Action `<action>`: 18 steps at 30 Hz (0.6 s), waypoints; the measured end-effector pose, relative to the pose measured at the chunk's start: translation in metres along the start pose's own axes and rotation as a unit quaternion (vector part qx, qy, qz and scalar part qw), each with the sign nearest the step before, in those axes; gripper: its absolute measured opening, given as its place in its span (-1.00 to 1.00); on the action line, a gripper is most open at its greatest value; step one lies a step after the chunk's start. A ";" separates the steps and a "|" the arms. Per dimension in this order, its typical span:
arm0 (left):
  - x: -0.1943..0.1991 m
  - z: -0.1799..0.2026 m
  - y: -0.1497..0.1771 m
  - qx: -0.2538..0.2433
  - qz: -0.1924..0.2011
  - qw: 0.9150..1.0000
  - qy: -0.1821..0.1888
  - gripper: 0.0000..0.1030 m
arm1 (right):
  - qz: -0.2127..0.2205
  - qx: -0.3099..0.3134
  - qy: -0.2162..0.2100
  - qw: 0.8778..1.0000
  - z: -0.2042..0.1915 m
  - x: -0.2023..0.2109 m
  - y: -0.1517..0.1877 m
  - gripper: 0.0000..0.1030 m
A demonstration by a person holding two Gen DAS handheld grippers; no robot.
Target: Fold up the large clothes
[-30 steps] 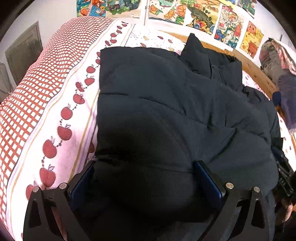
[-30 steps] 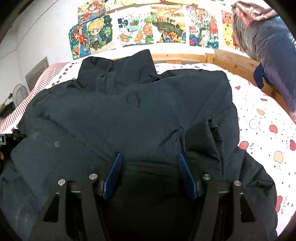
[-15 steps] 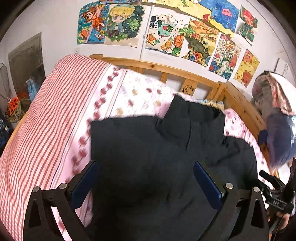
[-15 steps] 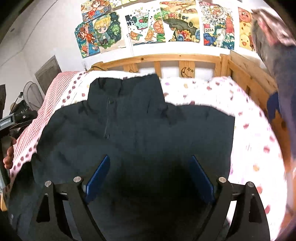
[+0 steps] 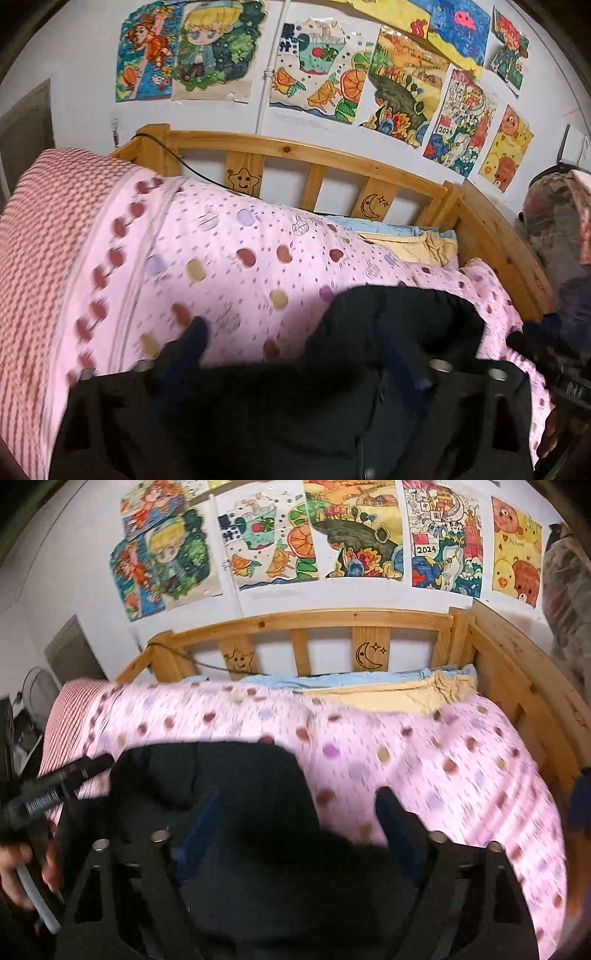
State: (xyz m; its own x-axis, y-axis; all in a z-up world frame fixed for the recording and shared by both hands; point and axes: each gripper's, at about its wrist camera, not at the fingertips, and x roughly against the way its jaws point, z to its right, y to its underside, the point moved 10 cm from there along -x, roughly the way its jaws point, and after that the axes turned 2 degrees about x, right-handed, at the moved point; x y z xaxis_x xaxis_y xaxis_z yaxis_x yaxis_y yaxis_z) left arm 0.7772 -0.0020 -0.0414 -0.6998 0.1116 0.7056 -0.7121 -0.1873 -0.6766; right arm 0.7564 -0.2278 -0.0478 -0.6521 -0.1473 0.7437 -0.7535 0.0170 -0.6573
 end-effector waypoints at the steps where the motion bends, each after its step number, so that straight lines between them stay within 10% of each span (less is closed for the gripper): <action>1: -0.010 0.002 -0.003 -0.003 -0.003 1.000 0.000 0.38 | -0.001 0.000 0.001 1.000 -0.002 -0.009 -0.003 0.13; 6: -0.036 0.013 -0.007 -0.012 -0.021 0.999 0.024 -0.20 | -0.034 0.009 -0.002 0.999 -0.016 -0.052 -0.005 -0.13; 9: -0.042 0.020 -0.001 -0.025 -0.041 0.998 0.026 -0.80 | -0.044 0.026 0.010 0.999 -0.019 -0.060 0.000 -0.78; 18: 0.003 0.019 0.006 -0.019 -0.036 0.999 0.031 -0.90 | 0.004 0.055 -0.005 0.998 -0.011 0.012 0.010 -0.89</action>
State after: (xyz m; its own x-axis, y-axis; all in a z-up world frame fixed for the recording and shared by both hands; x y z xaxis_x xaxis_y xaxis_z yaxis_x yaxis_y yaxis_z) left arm 0.7717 -0.0212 -0.0389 -0.6485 0.1837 0.7387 -0.7611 -0.1387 -0.6336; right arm 0.7405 -0.2187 -0.0439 -0.6567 -0.1577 0.7375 -0.7341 -0.0901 -0.6730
